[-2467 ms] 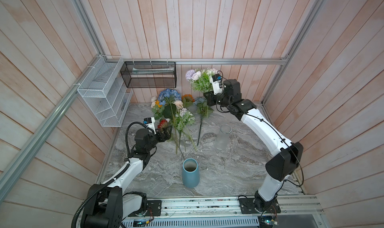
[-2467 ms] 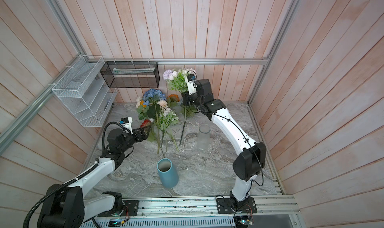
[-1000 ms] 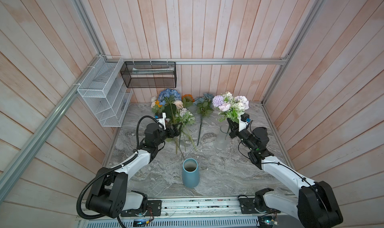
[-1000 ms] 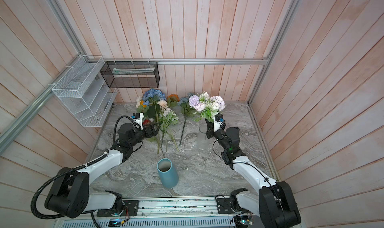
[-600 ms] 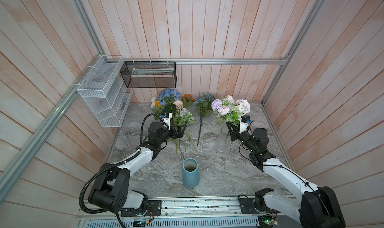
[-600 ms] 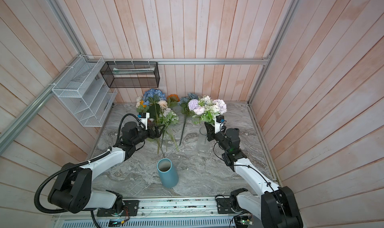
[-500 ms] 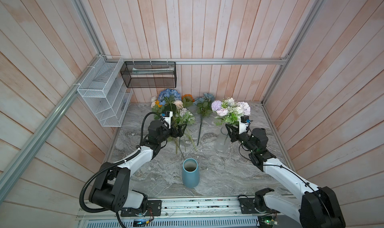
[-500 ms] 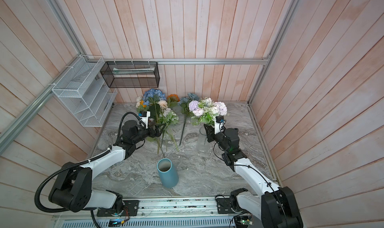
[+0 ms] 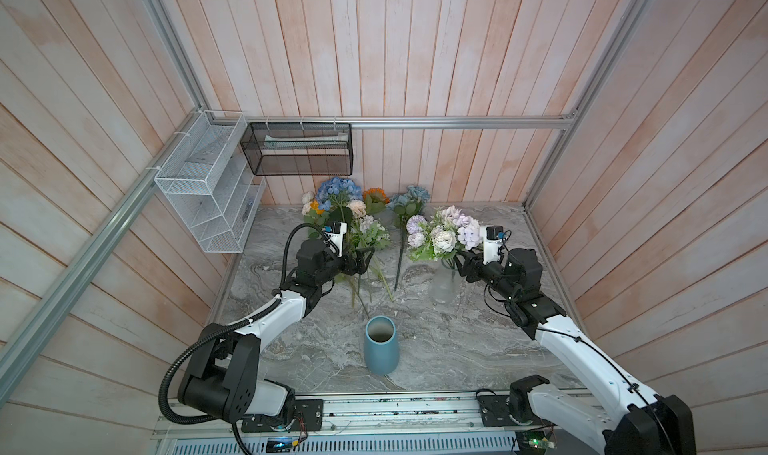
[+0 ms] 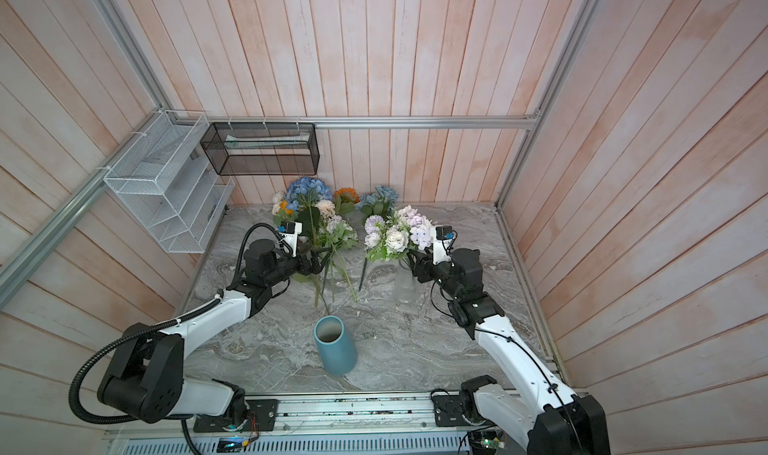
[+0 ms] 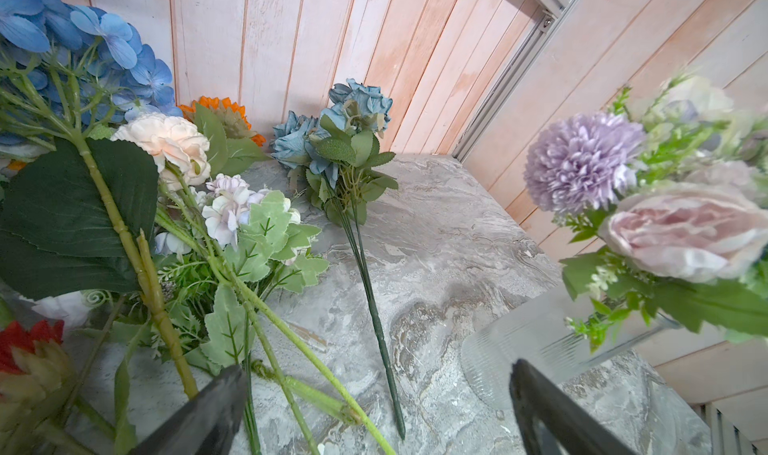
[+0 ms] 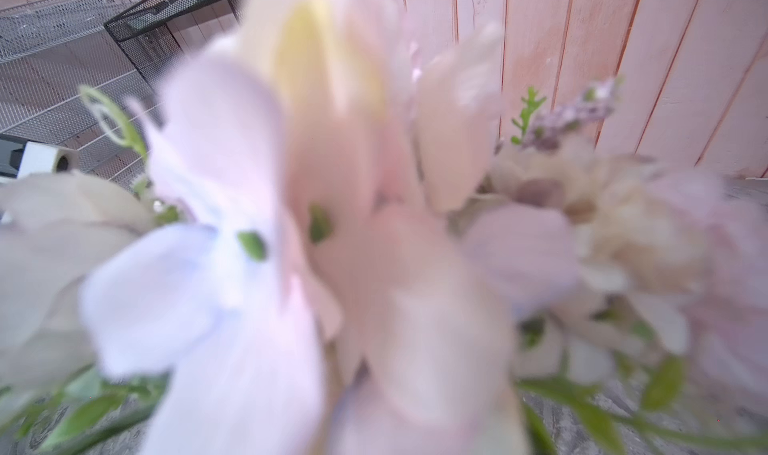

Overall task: Arrange the flowers into the vase
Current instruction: 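Lower the bouquet stems into the clear glass vase with right gripper, then open right gripper and withdraw while left gripper moves to the blue-green hydrangea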

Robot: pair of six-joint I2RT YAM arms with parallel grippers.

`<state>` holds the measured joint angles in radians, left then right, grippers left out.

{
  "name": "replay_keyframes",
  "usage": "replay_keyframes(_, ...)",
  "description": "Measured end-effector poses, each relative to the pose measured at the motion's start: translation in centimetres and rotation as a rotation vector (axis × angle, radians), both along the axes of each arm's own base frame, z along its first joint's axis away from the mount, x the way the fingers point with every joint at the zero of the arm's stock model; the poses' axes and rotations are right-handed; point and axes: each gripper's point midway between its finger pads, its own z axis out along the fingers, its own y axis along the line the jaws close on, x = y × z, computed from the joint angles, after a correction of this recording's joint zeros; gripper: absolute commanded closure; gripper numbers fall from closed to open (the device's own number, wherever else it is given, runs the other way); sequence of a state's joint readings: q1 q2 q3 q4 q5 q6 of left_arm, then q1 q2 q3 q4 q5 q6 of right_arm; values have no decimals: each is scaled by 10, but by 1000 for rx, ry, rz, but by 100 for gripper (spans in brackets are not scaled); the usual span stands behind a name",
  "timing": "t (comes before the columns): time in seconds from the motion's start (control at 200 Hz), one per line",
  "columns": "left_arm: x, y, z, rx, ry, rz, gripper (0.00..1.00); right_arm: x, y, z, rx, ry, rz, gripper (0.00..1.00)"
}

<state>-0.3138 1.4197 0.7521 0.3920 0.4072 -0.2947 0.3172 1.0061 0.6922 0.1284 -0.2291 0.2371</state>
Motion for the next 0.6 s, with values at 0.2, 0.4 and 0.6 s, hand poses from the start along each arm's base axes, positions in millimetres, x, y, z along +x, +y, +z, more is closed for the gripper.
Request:
replay_keyframes(0.2, 3, -6, -2, 4, 11, -27, 4, -13, -4, 18, -8, 28, 1, 38)
replay_keyframes(0.4, 10, -23, 0, 24, 18, -72, 7, -27, -10, 62, 20, -54, -5, 33)
replay_keyframes(0.6, 8, -41, -13, 58, 54, -121, 7, -34, -17, 102, 39, -154, -32, 28)
